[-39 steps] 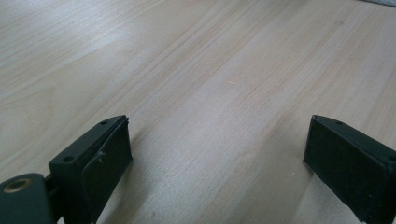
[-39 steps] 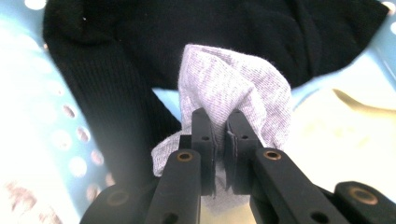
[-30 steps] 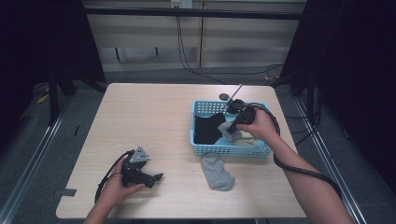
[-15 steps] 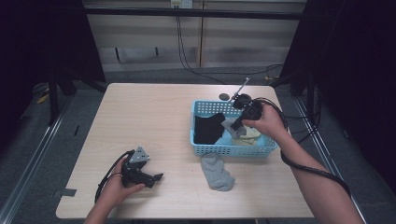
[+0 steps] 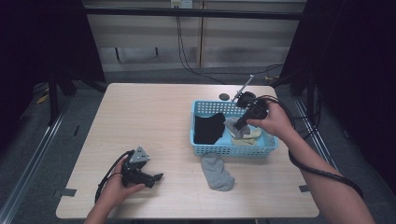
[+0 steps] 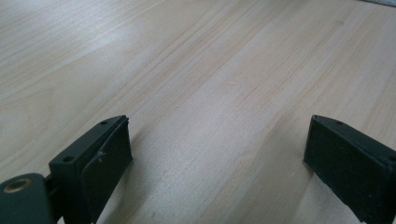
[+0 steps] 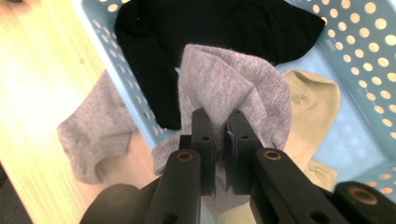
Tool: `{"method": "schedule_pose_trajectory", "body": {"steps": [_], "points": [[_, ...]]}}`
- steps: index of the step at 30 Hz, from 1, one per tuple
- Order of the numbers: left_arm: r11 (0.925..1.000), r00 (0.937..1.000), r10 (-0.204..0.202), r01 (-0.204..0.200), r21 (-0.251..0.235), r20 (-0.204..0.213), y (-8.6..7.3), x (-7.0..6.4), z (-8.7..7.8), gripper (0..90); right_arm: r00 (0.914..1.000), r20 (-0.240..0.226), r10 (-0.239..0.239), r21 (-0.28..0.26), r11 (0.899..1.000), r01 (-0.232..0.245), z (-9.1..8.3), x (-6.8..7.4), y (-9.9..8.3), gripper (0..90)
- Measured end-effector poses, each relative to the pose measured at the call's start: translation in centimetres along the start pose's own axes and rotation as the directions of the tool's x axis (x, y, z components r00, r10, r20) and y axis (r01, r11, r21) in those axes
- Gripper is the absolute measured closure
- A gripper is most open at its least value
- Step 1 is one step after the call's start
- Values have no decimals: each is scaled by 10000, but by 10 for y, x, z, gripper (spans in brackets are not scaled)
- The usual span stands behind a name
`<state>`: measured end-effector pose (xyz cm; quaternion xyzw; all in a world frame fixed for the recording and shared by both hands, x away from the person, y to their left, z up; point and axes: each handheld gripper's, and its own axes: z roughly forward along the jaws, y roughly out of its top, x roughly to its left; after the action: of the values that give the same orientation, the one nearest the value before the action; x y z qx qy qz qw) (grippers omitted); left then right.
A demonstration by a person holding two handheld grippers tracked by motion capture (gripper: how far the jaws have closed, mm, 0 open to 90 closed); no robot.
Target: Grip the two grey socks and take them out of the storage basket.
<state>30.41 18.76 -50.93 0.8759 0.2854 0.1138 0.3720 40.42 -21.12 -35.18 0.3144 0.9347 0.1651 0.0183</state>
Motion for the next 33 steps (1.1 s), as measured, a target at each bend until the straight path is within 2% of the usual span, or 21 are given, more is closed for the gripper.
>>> {"method": "schedule_pose_trajectory", "body": {"steps": [4,13,15,16,19,23,24,28,29,33], "points": [[10000,10000,-1,1,-2,-2,0,0,0,68,10000,14,-42,27,10000,42,-5,5,-1,838],[10000,10000,3,-3,1,-10,0,0,0,68,9981,-86,-602,-96,9981,601,-16,19,-6,838],[10000,10000,7,-7,5,-11,0,0,0,68,9983,-80,-569,-4,9984,569,-18,22,-6,838],[10000,10000,-16,16,13,0,0,0,0,68,9967,-124,-797,-136,9967,796,-21,26,-7,838],[10000,10000,-23,23,19,-7,0,0,0,68,9964,-145,-838,-201,9963,835,-26,32,-9,837],[10000,10000,-22,22,18,-9,0,0,0,68,9954,-203,-940,-229,9954,935,-28,39,-10,837],[9999,10000,99,-99,99,11,0,1,-1,68,9945,-182,-1033,-223,9944,1028,-29,40,-11,837],[9999,10000,75,-75,94,0,0,1,-1,68,9927,-239,-1183,-206,9928,1179,-30,47,-12,837],[9999,10000,79,-79,95,2,0,1,-1,68,9905,-259,-1349,-228,9907,1344,-30,51,-13,837],[9999,10000,80,-80,93,4,0,1,-1,68,9894,-332,-1417,-228,9897,1410,-30,58,-14,837]]}}
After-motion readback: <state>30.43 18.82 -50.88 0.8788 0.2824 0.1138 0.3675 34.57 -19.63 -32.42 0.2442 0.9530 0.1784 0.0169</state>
